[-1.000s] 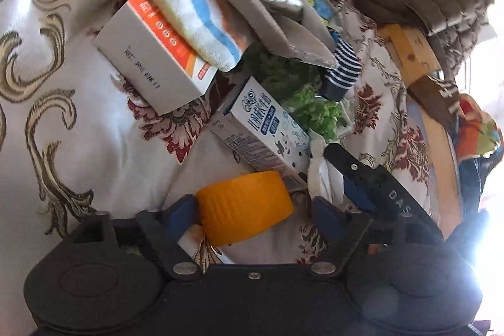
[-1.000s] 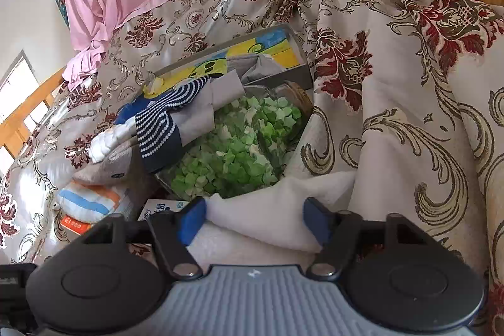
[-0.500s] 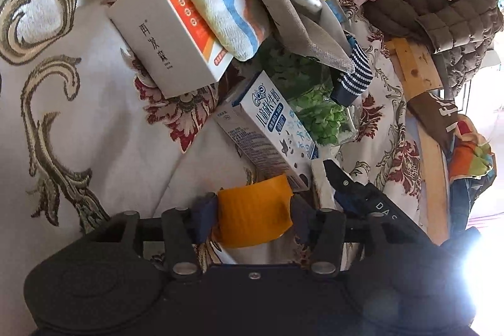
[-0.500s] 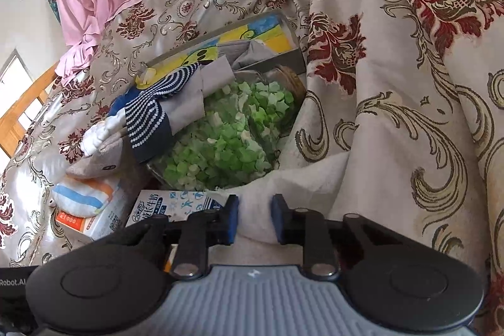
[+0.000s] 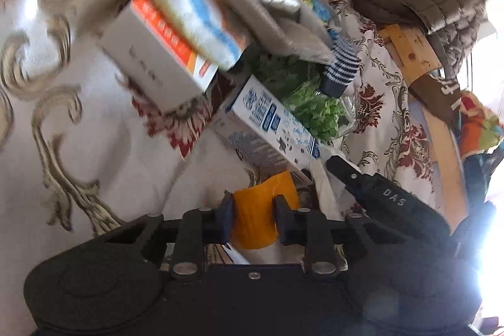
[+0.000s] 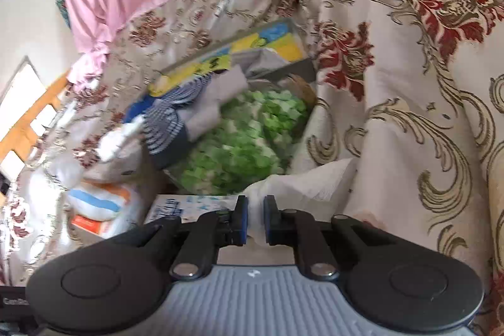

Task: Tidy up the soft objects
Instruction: 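Grasp the orange cup sleeve with the left gripper while the right gripper grasps the white cloth, then lift the orange sleeve and white cloth and carry them to the frog tray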

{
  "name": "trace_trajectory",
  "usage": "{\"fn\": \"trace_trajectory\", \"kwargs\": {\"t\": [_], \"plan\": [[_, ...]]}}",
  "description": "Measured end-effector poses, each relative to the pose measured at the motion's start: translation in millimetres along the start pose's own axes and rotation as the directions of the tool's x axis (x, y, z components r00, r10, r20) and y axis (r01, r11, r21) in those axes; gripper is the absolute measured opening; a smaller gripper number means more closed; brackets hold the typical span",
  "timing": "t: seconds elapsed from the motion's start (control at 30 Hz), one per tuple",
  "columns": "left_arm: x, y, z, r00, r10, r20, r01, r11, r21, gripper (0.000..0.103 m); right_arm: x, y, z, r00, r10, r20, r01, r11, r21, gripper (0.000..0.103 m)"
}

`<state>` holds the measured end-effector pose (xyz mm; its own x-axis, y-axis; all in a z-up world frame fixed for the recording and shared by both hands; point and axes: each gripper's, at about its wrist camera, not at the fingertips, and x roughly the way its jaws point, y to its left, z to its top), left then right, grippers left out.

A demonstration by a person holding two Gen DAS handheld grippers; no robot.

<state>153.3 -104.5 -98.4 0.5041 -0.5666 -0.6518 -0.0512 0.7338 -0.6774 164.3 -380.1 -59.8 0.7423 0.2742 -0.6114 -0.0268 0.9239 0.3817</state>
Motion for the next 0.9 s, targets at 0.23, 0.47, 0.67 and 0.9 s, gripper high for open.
{"fn": "trace_trajectory", "kwargs": {"t": [0.23,0.47,0.67,0.9], "plan": [[-30.1,-20.1,-0.9,0.984,0.104,0.142,-0.130,0.973,0.189,0.025,-21.7,16.2,1.2,0.974,0.215,0.066,-0.212,0.976,-0.051,0.011],[-39.2,-33.5,-15.6,0.952,0.166,0.258,-0.252,0.903,0.348,0.025,-12.8,35.4,-2.5,0.985,0.168,0.023,-0.162,0.973,-0.163,0.012],[-29.9,-31.7,-25.8,0.946,0.194,0.261,-0.291,0.863,0.413,0.028,-0.8,35.0,-9.4,0.999,0.047,-0.009,-0.048,0.977,-0.206,0.026],[-25.9,-25.0,-24.6,0.953,0.183,0.243,-0.267,0.886,0.380,0.035,1.6,37.5,-13.0,1.000,-0.008,0.003,0.009,0.971,-0.239,0.056]]}}
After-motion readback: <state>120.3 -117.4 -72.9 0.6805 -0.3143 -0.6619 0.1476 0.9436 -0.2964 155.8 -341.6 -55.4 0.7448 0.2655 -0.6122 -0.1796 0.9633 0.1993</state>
